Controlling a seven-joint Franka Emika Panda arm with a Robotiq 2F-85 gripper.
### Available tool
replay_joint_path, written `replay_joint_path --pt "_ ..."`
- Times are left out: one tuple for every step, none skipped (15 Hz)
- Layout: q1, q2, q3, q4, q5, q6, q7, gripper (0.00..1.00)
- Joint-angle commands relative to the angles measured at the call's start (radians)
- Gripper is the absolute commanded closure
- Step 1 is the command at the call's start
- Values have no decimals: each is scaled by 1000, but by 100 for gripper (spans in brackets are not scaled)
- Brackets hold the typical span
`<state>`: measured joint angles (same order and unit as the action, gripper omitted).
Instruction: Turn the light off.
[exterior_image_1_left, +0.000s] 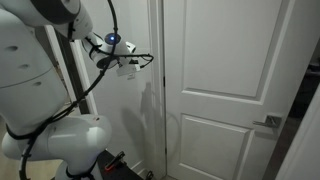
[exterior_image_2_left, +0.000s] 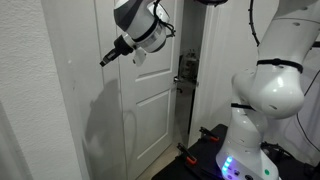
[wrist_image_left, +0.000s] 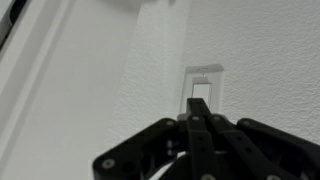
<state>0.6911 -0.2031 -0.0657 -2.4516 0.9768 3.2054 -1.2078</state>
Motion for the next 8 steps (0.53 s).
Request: replay_joint_path --pt "127 44 -125 78 108 -23 -134 100" --pt "158 55 -158 94 136 -31 -165 100" --pt "186 69 -189 113 166 -45 -200 100" --pt "211 80 -216 131 204 -59 -238 100" --pt "232 91 -242 151 254 -80 -290 100" --pt "246 106 -262 172 309 -103 -342 100" --pt "254 129 -277 197 367 -126 -399 100" --pt "257 147 -288 219 432 -155 -464 100"
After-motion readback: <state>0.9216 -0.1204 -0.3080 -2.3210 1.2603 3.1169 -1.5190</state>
